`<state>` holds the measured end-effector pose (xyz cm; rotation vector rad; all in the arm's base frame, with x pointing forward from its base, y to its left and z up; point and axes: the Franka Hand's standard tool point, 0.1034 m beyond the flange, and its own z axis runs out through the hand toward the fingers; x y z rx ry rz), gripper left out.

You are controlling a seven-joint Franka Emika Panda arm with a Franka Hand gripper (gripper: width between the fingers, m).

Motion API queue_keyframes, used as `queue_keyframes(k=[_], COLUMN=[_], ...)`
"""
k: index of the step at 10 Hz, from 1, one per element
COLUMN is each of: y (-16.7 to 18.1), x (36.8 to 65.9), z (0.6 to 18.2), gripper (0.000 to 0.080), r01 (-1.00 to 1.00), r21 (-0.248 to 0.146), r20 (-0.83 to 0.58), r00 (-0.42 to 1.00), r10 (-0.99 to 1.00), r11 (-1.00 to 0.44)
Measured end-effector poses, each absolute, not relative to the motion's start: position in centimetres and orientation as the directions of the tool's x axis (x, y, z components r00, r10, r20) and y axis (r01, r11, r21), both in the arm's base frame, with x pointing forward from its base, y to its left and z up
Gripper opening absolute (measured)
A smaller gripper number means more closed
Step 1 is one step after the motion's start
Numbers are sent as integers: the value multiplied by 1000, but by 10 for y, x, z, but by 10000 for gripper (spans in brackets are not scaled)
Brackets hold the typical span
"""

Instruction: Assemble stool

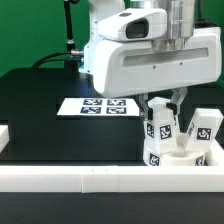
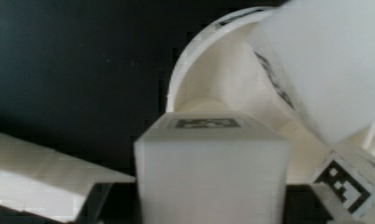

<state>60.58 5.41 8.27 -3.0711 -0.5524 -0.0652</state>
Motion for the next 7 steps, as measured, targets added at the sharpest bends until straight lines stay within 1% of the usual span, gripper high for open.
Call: queue_keyframes(k=[2, 3, 4, 5, 7], y=[55, 56, 61, 67, 72], x=[606, 605, 604, 604, 603], z=[82, 82, 82, 82, 82], gripper=[334, 334, 334, 334, 335], r01=[133, -50, -174, -339, -544], r21=[-25, -34, -40, -46, -63], r20=[41, 35, 31, 23, 4], r00=[990, 998, 984, 940, 838], r10=[132, -51, -176, -340, -546], r11=[-991, -998, -984, -940, -836])
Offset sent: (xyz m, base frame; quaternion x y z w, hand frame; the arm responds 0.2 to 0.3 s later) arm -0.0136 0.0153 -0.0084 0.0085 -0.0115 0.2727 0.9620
